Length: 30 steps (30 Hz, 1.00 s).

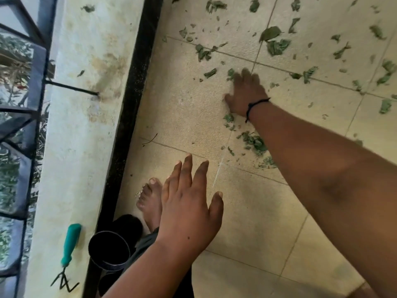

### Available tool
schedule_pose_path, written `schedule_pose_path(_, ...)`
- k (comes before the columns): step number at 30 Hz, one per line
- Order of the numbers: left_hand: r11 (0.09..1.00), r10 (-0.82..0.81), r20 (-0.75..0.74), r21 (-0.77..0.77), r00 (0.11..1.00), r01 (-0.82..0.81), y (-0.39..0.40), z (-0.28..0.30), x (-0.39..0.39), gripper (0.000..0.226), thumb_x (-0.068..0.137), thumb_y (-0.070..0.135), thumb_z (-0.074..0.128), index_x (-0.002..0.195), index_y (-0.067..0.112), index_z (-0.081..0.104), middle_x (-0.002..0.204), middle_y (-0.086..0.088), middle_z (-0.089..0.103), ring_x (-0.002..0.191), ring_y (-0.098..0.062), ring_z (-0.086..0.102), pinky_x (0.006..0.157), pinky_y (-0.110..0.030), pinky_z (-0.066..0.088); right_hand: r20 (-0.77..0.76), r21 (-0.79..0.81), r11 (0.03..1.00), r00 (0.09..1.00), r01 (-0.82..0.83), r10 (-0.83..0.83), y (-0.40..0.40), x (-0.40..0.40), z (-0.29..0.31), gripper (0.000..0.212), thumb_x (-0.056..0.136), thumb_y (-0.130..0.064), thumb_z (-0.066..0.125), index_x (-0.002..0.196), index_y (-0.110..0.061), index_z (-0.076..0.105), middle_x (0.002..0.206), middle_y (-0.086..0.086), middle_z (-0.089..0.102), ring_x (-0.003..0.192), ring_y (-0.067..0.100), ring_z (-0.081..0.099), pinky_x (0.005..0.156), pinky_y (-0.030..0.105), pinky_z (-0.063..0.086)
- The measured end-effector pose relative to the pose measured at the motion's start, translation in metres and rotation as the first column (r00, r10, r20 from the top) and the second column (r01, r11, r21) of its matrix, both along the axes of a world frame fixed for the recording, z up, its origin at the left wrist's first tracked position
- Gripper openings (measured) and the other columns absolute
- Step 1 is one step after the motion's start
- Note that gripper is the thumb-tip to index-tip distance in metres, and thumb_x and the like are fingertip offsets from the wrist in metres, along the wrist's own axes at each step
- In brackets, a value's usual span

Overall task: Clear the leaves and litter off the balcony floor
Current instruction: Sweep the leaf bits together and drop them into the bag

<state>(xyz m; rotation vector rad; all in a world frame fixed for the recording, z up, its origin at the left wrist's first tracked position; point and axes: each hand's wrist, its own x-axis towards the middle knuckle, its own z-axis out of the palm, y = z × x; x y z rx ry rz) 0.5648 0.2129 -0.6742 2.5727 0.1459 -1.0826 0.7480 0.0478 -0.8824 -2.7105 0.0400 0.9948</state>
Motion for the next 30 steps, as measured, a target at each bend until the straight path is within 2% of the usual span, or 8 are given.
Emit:
schedule_pose_path(5, 0.996, -0.086, -0.010, 0.008, 0.996, 0.086, -0.015, 0.004, 0.000, 0.066, 0.098, 0.055, 0.027, 0.155, 0.038, -0.002, 0.163, 0.008, -0.019, 0.148, -0.012, -0.020, 0.102, -0.027, -0.023, 0.101, -0.029, 0.906, 0.901, -0.422, 0.423, -0.005, -0.106, -0.001, 0.058, 0.098, -0.026, 0.044, 0.150, -0.011, 0.026, 0.157, 0.018, 0.021, 0.141, 0.042, 0.023, 0.109, 0.056, 0.031)
schedule_pose_path(9, 0.993, -0.114, -0.001, 0.003, 0.993, 0.114, -0.024, 0.000, -0.010, 0.066, 0.099, 0.054, 0.029, 0.156, 0.036, 0.003, 0.164, 0.005, -0.014, 0.150, -0.014, -0.016, 0.106, -0.027, -0.018, 0.187, 0.037, 0.896, 0.884, -0.442, 0.429, -0.053, -0.181, -0.007, 0.045, 0.095, -0.016, 0.054, 0.139, -0.009, 0.052, 0.145, 0.017, 0.048, 0.131, 0.042, 0.045, 0.107, 0.053, 0.037)
schedule_pose_path(14, 0.985, -0.171, -0.065, 0.001, 0.983, 0.172, -0.039, -0.009, -0.039, 0.068, 0.099, 0.053, 0.036, 0.156, 0.033, 0.006, 0.165, 0.003, -0.013, 0.151, -0.017, -0.013, 0.120, -0.034, -0.005, 0.257, 0.029, 0.990, 0.956, 0.139, -0.142, -0.138, -0.225, 0.019, 0.045, 0.092, -0.029, 0.057, 0.134, -0.013, 0.054, 0.145, 0.017, 0.046, 0.132, 0.035, 0.043, 0.109, 0.048, 0.036)
schedule_pose_path(18, 0.981, -0.191, -0.074, 0.008, 0.979, 0.192, -0.051, -0.010, -0.054, 0.071, 0.098, 0.053, 0.040, 0.157, 0.033, 0.005, 0.165, 0.003, -0.012, 0.151, -0.017, -0.012, 0.121, -0.037, -0.001, 0.287, -0.123, 0.544, 0.554, 0.830, -0.781, -0.242, -0.268, 0.026, 0.062, 0.094, -0.041, 0.053, 0.145, -0.010, 0.039, 0.154, 0.018, 0.031, 0.143, 0.032, 0.028, 0.116, 0.042, 0.026)
schedule_pose_path(21, 0.978, -0.208, -0.072, 0.008, 0.976, 0.209, -0.059, -0.010, -0.062, 0.072, 0.096, 0.058, 0.038, 0.157, 0.034, 0.006, 0.165, 0.003, -0.012, 0.151, -0.017, -0.012, 0.121, -0.036, -0.002, 0.207, -0.138, 0.094, 0.121, 0.986, -0.971, -0.304, -0.290, 0.023, 0.076, 0.095, -0.054, 0.048, 0.150, -0.006, 0.029, 0.154, 0.023, 0.026, 0.143, 0.038, 0.027, 0.116, 0.044, 0.023)
schedule_pose_path(23, 0.974, -0.222, -0.076, 0.022, 0.972, 0.224, -0.064, -0.013, -0.066, 0.073, 0.097, 0.055, 0.041, 0.156, 0.034, 0.005, 0.165, 0.004, -0.012, 0.151, -0.017, -0.012, 0.120, -0.036, -0.002, 0.103, -0.161, -0.035, -0.019, 0.986, -0.995, -0.333, -0.293, 0.017, 0.082, 0.095, -0.061, 0.042, 0.152, -0.005, 0.024, 0.157, 0.018, 0.025, 0.142, 0.038, 0.029, 0.115, 0.045, 0.025)
schedule_pose_path(27, 0.971, -0.235, -0.054, 0.038, 0.971, 0.237, -0.076, -0.021, -0.075, 0.073, 0.097, 0.051, 0.045, 0.157, 0.033, 0.007, 0.165, 0.004, -0.010, 0.151, -0.016, -0.010, 0.120, -0.036, -0.002, 0.035, 0.011, 0.139, 0.138, 0.990, -0.990, -0.314, -0.283, 0.000, 0.070, 0.097, -0.049, 0.043, 0.154, -0.014, 0.024, 0.158, 0.018, 0.019, 0.142, 0.036, 0.028, 0.112, 0.041, 0.032)
schedule_pose_path(30, 0.964, -0.262, -0.072, 0.020, 0.962, 0.264, -0.090, -0.026, -0.086, 0.074, 0.097, 0.049, 0.046, 0.157, 0.032, 0.008, 0.165, 0.004, -0.010, 0.152, -0.017, -0.010, 0.121, -0.037, 0.000, -0.030, 0.083, 0.482, 0.486, 0.872, -0.874, -0.250, -0.278, -0.003, 0.077, 0.100, -0.038, 0.047, 0.156, -0.007, 0.004, 0.162, 0.020, -0.004, 0.149, 0.040, -0.001, 0.120, 0.045, 0.007)
